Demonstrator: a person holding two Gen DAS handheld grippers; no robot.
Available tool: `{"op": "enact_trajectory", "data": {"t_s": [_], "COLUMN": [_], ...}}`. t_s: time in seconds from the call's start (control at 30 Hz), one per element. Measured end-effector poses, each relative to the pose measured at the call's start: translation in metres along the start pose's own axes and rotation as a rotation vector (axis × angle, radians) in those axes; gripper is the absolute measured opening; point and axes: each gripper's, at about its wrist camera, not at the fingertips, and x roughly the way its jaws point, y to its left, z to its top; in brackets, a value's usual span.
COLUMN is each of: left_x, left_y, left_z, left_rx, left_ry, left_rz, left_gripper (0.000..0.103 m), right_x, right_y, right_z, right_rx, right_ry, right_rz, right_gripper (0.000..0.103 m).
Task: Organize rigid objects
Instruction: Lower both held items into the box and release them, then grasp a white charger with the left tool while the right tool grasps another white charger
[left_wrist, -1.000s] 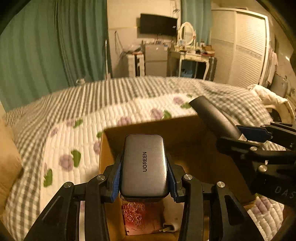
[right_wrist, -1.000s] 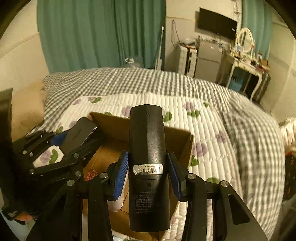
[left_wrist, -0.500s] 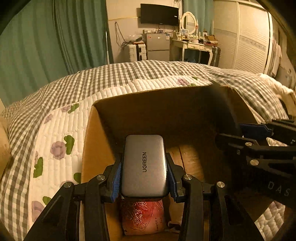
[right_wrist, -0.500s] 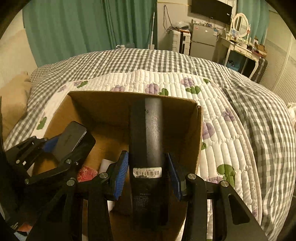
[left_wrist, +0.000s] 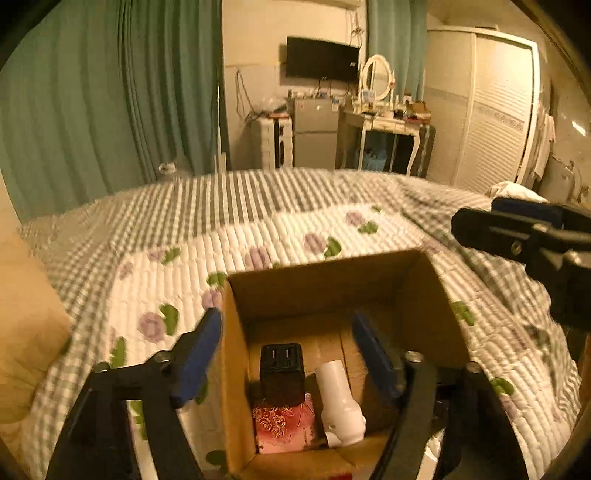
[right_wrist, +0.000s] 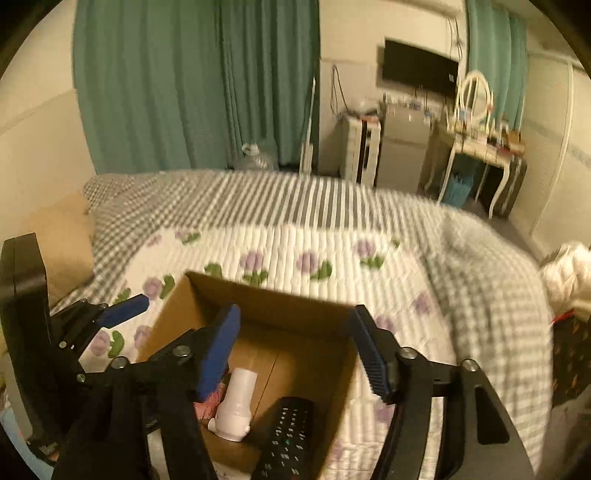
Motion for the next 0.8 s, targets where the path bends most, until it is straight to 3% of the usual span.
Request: {"op": "enact_trajectory", "data": {"t_s": [0.13,0.23,0.37,0.47,0.7,0.8], "left_x": [-0.046,-0.07,-0.085,-0.085,-0.063,-0.055], "left_y": [-0.005,-0.009,-0.012,-0.013,-0.026,-0.033], "left_z": [-0.002,-0.012,-0.039,-0.074,-0.15,-0.173], "left_rx": [0.044,0.077,0.089,0.029,-0.121,-0.171], "left_ry": [-0.048,-0.051,-0.012,0.045,0.162,0.171], "left_rz": [-0.012,-0.004,0.035,0.068,0.068,0.083], "left_gripper": [0.1,0.102,0.103,0.103,0.103,0.103], "right_x": [-0.046,-0.071,-0.089,-0.088,-0.051,-0.036], "right_y": [0.004,0.004,0.005,0.007,0.006,0.0], "right_z": [0.006,-0.002,-0.029,-0.06,-0.154,-0.183], "right_rx": [-0.066,-0.09,-0.12,-0.149,-0.2,-0.203], "right_ry": [-0.058,-0.067,-0.031,0.011,0.15,0.204], "right_rz": [-0.017,-0.011,0.009,0.031,0.077,0.078], "right_gripper": [0.093,0.103,0.103,0.103,0.103,0.103]}}
